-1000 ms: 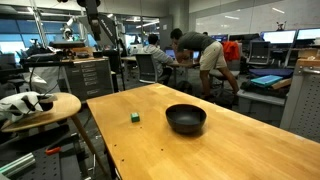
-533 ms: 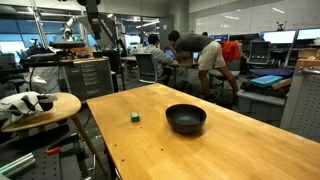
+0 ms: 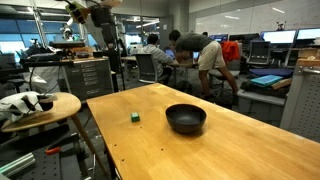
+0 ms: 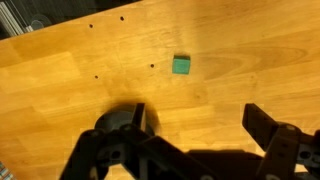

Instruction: Put the block in the bowl

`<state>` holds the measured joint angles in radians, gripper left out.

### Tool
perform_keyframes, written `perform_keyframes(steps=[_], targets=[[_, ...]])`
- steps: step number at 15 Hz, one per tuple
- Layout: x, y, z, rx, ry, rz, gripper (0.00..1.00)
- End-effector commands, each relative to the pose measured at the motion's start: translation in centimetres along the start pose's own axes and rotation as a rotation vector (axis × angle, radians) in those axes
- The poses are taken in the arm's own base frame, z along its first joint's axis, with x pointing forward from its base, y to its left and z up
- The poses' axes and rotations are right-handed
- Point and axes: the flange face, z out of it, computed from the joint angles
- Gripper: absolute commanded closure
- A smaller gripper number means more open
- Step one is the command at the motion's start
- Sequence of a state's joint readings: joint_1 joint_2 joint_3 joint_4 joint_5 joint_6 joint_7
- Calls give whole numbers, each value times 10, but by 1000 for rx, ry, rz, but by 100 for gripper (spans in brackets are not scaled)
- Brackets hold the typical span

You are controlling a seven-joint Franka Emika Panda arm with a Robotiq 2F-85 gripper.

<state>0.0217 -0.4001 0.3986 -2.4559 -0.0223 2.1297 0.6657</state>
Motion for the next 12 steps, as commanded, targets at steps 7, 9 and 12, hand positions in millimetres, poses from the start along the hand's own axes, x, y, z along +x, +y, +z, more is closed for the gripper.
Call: perform_keyframes(steps=[7, 9, 12], targets=[[10, -46, 137, 38, -88, 45, 0], [13, -45, 162, 37, -89, 73, 0], [20, -39, 194, 35, -74, 113, 0]])
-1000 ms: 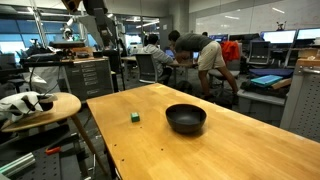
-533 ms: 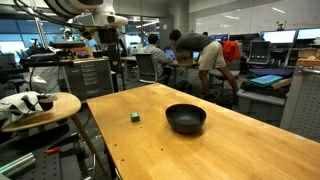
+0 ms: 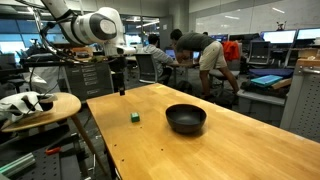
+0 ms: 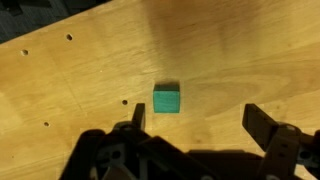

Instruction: Put the block in the bowl

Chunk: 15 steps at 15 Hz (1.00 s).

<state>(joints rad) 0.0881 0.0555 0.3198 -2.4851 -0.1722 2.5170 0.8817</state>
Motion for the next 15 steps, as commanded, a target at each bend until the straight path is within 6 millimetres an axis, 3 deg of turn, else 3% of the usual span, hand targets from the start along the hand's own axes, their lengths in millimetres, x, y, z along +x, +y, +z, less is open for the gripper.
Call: perform_keyframes(steps=[1, 8, 12, 13, 15], targets=[[15, 2, 31, 11, 28, 49, 0], [26, 15, 102, 13, -27, 82, 0], [30, 13, 122, 17, -6, 72, 0], [31, 12, 124, 21, 1, 71, 25], [34, 10, 124, 23, 34, 66, 33]])
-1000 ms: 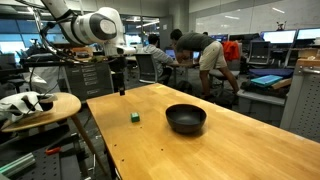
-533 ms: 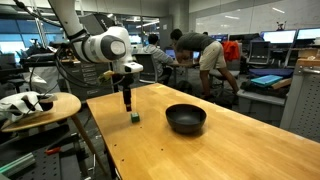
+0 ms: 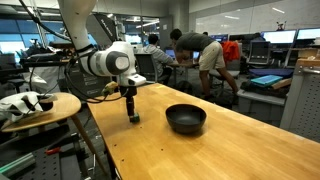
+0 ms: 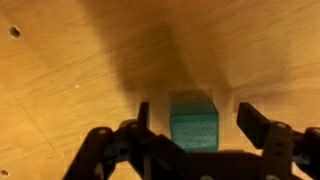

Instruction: Put the block in the bowl

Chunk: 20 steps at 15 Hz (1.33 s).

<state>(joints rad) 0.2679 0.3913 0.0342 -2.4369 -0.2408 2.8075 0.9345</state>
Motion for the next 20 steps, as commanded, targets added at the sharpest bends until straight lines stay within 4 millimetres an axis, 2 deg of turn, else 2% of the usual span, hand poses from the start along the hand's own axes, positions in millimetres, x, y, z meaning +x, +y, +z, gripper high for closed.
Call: perform_keyframes(steps=[1, 4, 6, 13, 18, 20], targets=[[7, -8, 1, 14, 59, -13, 42], [7, -9, 0, -5, 87, -27, 67], [3, -10, -2, -14, 104, -40, 79], [-11, -6, -28, -22, 120, -75, 79], [1, 13, -61, -8, 112, -85, 79], [13, 24, -77, -20, 111, -92, 79]])
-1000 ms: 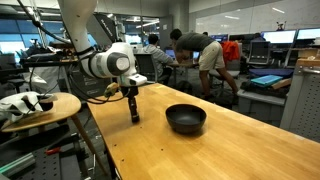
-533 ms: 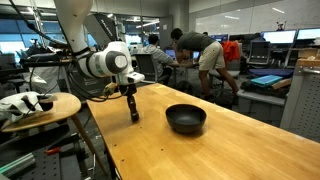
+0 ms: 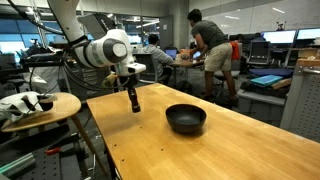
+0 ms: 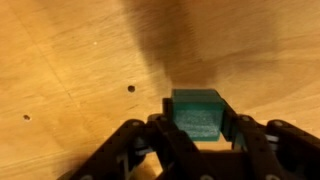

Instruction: Put the block in the bowl

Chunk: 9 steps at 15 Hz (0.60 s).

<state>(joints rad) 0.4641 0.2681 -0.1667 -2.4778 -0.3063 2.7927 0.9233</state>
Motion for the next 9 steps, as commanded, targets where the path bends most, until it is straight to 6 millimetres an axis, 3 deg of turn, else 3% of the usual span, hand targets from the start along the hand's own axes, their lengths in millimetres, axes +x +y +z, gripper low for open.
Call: perform_keyframes(steps=[1, 5, 9], targets=[[19, 27, -37, -8, 0, -23, 79], [61, 59, -59, -20, 3, -12, 79], [105, 90, -62, -34, 0, -2, 79]])
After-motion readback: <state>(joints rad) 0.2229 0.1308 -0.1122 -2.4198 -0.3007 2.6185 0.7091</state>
